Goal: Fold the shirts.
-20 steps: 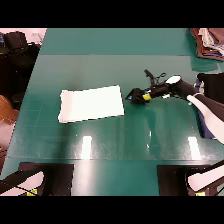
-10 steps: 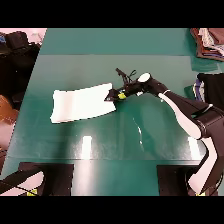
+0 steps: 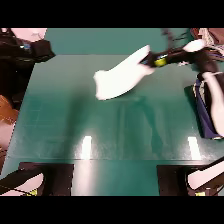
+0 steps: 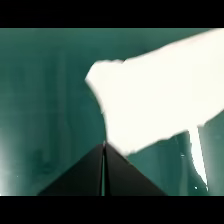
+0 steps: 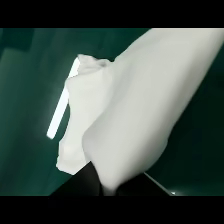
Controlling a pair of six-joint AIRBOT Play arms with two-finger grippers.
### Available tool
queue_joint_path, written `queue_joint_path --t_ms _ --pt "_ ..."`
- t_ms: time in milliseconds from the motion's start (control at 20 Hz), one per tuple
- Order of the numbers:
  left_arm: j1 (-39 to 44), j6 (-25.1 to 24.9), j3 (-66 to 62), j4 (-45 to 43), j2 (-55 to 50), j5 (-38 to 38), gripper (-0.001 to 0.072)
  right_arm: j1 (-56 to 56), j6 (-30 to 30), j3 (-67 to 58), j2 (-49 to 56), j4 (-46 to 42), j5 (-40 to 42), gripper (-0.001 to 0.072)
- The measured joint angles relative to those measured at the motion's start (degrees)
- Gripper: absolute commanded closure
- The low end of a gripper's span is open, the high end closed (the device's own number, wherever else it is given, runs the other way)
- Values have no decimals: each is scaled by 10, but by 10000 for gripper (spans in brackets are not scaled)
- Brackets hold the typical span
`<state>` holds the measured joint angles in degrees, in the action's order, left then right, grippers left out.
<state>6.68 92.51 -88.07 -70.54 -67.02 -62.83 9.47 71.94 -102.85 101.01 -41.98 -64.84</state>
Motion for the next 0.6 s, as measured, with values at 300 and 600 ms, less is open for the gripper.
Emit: queue_joint_path --t_ms 300,600 --pt "85 0 3 0 0 78 686 -240 10 -4 -67 -38 -2 697" --pt "110 0 3 0 0 103 686 -372 12 -10 -78 -37 -6 696"
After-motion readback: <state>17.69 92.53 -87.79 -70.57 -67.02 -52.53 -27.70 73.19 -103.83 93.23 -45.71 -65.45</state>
